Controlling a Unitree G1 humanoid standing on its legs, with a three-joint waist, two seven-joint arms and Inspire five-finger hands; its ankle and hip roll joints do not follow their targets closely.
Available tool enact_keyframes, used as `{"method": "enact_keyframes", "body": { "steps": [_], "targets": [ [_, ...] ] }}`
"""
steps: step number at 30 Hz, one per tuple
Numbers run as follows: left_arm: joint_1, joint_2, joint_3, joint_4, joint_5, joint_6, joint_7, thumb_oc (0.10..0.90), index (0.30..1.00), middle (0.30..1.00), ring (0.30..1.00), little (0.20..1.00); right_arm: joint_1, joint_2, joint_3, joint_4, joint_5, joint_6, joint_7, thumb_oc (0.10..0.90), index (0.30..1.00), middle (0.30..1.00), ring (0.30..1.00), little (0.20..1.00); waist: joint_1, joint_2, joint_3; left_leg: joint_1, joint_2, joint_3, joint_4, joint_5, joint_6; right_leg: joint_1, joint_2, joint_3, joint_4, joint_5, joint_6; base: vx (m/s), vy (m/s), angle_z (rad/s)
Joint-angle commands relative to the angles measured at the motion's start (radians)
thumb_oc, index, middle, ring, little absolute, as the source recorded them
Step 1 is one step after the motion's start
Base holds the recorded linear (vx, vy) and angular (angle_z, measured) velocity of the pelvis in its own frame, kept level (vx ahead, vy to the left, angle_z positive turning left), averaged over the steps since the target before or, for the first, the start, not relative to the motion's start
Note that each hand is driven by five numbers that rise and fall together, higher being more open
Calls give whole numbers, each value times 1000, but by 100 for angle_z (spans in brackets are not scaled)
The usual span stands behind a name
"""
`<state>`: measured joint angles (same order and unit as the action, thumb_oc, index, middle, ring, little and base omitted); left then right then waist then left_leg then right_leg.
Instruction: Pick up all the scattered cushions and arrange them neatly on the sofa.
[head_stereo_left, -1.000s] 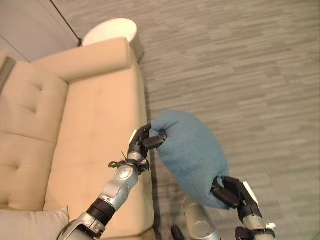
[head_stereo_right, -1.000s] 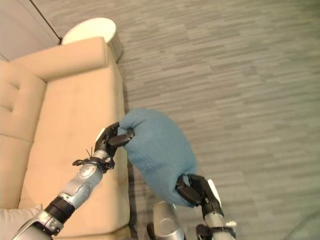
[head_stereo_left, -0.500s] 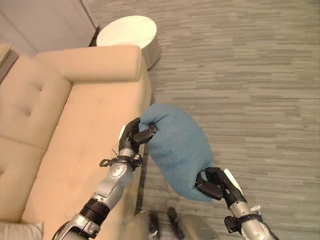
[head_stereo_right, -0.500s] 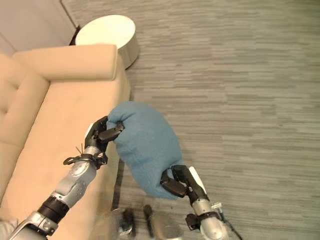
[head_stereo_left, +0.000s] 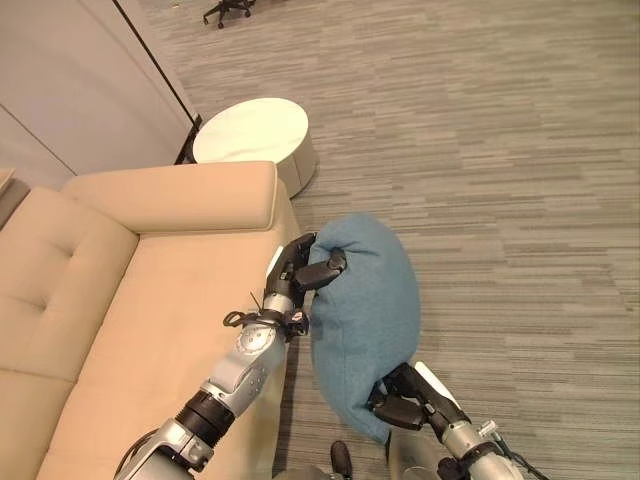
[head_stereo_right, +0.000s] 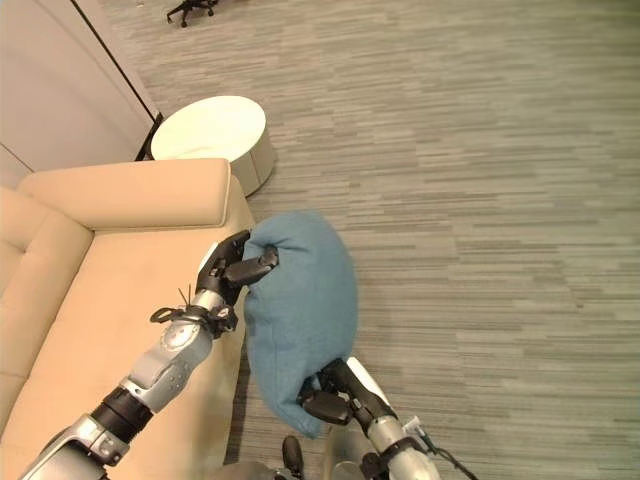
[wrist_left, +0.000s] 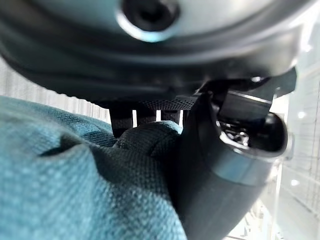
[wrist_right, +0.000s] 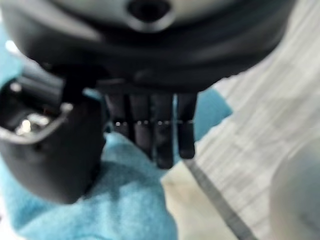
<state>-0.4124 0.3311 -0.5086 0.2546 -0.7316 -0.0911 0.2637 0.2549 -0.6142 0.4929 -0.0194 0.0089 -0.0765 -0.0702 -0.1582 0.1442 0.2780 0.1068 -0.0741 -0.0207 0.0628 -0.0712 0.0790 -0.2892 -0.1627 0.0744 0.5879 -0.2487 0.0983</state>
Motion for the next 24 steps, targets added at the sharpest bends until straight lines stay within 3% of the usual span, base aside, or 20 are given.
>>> {"method": "enact_keyframes", "body": {
  "steps": [1,2,4,5,7,8,9,10,11,12,13,14,15,17,21,22,24],
  "targets": [
    [-176,-127,-13,-45,-1,-124,-76,400,300,300,300,300,-251,102,-65,30,91,-71,-58,400,300,300,300,300,28,-12,-116,23,87,-76,60,-121,-86,140,2,65,-338,201,70,241,-216,123],
    [-159,-143,-38,-45,-14,-124,-77,400,300,300,300,300,-304,135,-83,70,127,-68,-76,400,300,300,300,300,29,-21,-121,34,90,-107,56,-111,-95,132,19,91,-366,235,85,332,-288,152],
    [-172,-166,-44,-1,-15,-103,-93,400,300,300,300,300,-343,162,-172,77,170,-62,-106,400,300,300,300,300,31,-42,-133,32,106,-126,87,-121,-110,162,32,105,-393,216,86,305,-334,153],
    [-175,-174,-40,17,-4,-93,-88,400,300,300,300,300,-351,185,-231,91,188,-72,-143,400,300,300,300,300,42,-49,-148,20,131,-165,150,-98,-130,197,66,99,-406,198,59,308,-439,172],
    [-164,-187,-32,4,-4,-88,-90,400,300,300,300,300,-337,191,-268,87,189,-89,-163,400,300,300,300,300,39,-67,-147,-53,164,-144,306,-41,-143,244,85,57,-441,186,23,169,-345,112],
    [-163,-187,-32,4,-3,-87,-90,400,300,300,300,300,-336,191,-268,87,189,-89,-163,400,300,300,300,300,34,-64,-148,-62,165,-150,317,-46,-143,243,86,51,-442,187,23,61,-389,52],
    [-153,-198,-29,7,-1,-76,-80,400,300,300,300,300,-332,193,-286,87,194,-94,-186,400,300,300,300,300,24,-99,-134,-162,222,-12,506,8,-120,291,82,-9,-458,185,-16,47,-362,48],
    [-148,-198,-28,7,3,-74,-80,400,300,300,300,300,-327,190,-298,86,190,-95,-190,400,300,300,300,300,22,-111,-129,-186,250,56,552,-6,-112,308,81,-34,-462,176,-27,48,-360,60],
    [-148,-197,-28,7,3,-74,-80,400,300,300,300,300,-327,190,-298,86,190,-95,-190,400,300,300,300,300,23,-109,-129,-189,253,55,557,-9,-112,307,83,-34,-462,176,-26,51,-183,72],
    [-143,-199,-25,12,6,-71,-76,400,300,300,300,300,-322,190,-309,80,189,-97,-194,400,300,300,300,300,24,-117,-125,-205,281,117,572,-16,-110,323,85,-62,-471,168,-36,142,-172,80],
    [-140,-198,-19,12,2,-70,-72,400,300,300,300,300,-312,188,-327,70,184,-94,-195,400,300,300,300,300,37,-121,-121,-241,254,176,536,-56,-106,355,95,-98,-481,146,-45,141,-178,74],
    [-140,-198,-19,12,2,-69,-72,400,300,300,300,300,-312,188,-327,70,184,-94,-194,400,300,300,300,300,37,-123,-125,-244,251,177,530,-50,-105,352,92,-98,-483,148,-45,243,-138,78],
    [-119,-187,-10,0,9,-65,-78,400,300,300,300,300,-298,191,-332,63,171,-91,-183,400,300,300,300,300,60,-121,-129,-276,190,207,427,-82,-96,367,107,-120,-486,132,-43,203,-80,54],
    [-86,-174,-3,-14,10,-62,-80,400,300,300,300,300,-294,200,-323,64,159,-89,-180,400,300,300,300,300,87,-119,-129,-324,160,257,329,-43,-96,394,124,-147,-496,118,-44,199,-86,39],
    [-50,-158,21,-37,2,-60,-79,400,300,300,300,300,-299,220,-318,58,149,-84,-174,400,300,300,300,300,107,-118,-128,-342,182,327,319,-17,-108,427,135,-163,-504,108,-49,218,-21,23],
    [-27,-146,43,-46,-3,-58,-74,400,300,300,300,300,-316,236,-300,68,136,-84,-163,400,300,300,300,300,129,-113,-139,-292,146,302,263,-36,-90,447,131,-171,-498,94,-41,217,49,5],
    [19,-137,62,-63,-3,-59,-73,400,300,300,300,300,-316,245,-288,74,126,-79,-151,400,300,300,300,300,145,-111,-156,-253,135,317,219,-39,-76,453,127,-181,-479,90,-32,283,76,7]
  ]
}}
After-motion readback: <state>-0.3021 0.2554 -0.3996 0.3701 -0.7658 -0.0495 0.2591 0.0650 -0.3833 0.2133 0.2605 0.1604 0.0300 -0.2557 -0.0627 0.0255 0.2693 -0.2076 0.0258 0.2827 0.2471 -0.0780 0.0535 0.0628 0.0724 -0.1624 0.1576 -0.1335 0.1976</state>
